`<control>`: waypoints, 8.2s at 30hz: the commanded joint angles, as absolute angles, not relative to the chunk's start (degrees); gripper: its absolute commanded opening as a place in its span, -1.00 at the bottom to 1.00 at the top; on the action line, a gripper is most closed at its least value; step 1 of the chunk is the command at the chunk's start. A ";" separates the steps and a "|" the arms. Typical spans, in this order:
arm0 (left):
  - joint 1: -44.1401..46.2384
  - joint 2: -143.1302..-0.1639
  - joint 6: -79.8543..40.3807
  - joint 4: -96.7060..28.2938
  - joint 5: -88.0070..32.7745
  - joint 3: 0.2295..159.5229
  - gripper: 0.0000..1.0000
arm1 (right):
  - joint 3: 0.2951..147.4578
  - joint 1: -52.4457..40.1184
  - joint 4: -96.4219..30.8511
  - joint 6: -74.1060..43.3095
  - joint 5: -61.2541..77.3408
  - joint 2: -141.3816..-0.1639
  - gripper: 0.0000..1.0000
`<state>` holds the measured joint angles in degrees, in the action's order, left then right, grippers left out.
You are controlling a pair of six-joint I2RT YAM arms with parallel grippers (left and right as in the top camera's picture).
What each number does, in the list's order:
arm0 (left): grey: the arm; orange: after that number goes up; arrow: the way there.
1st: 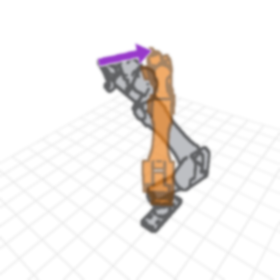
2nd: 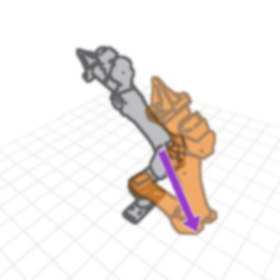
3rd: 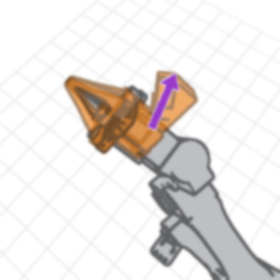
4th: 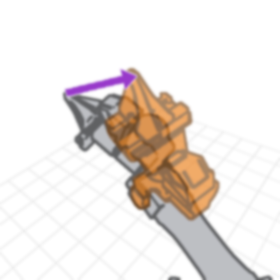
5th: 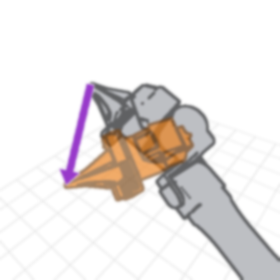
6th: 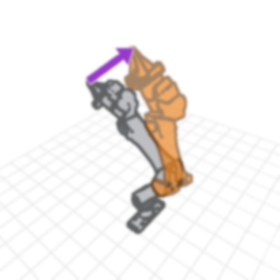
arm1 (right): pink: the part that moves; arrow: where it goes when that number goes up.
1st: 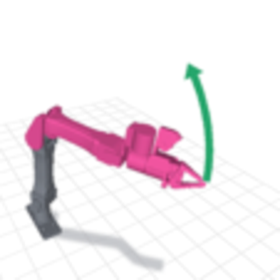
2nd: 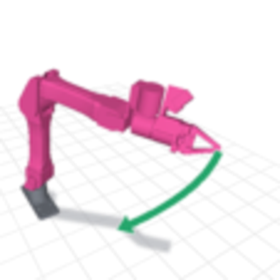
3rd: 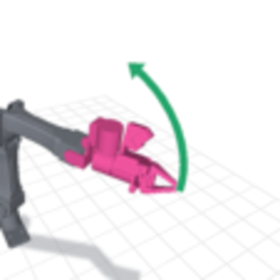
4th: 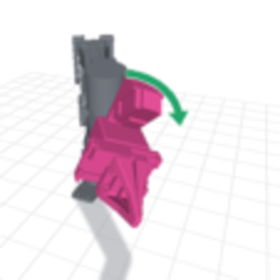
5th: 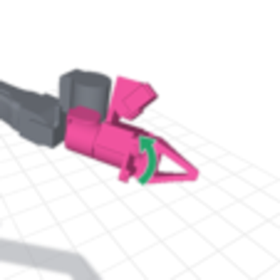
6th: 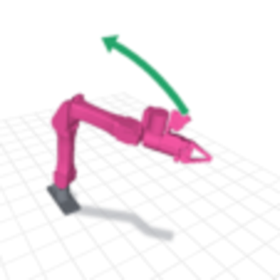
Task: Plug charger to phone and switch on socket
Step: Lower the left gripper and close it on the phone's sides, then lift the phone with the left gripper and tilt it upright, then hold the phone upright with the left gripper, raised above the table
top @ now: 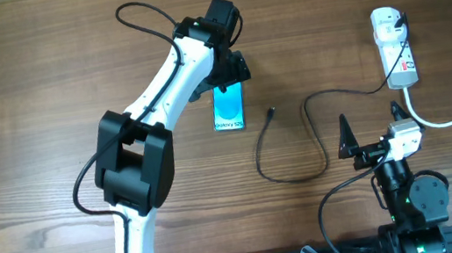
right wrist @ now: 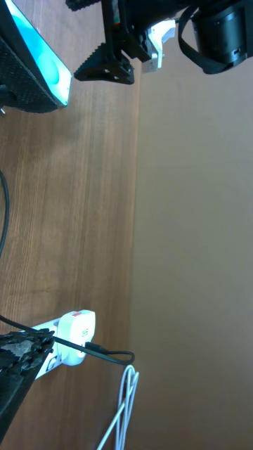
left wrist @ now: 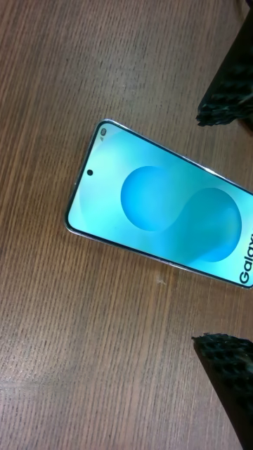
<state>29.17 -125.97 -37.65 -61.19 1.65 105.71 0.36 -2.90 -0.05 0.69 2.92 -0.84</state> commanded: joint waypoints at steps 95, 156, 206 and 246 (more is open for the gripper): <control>31.29 -130.13 -21.43 -52.60 2.44 97.60 1.00 | 0.32 -2.66 0.01 -0.12 3.03 -0.58 1.00; 31.38 -129.51 -20.58 -54.76 -1.89 97.62 0.49 | 0.32 -2.66 0.01 -0.10 3.03 -0.58 1.00; 15.81 -109.51 -27.49 -58.33 -73.95 97.62 0.43 | 0.32 -2.66 0.01 -0.12 3.03 -0.60 1.00; 6.66 -109.51 -44.86 -63.16 -87.61 97.60 0.32 | 0.32 -2.66 0.01 -0.10 3.03 -0.60 1.00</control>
<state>7.55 -111.63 -43.86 -62.15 -84.53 97.54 0.36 -2.90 -0.05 0.69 2.92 -0.84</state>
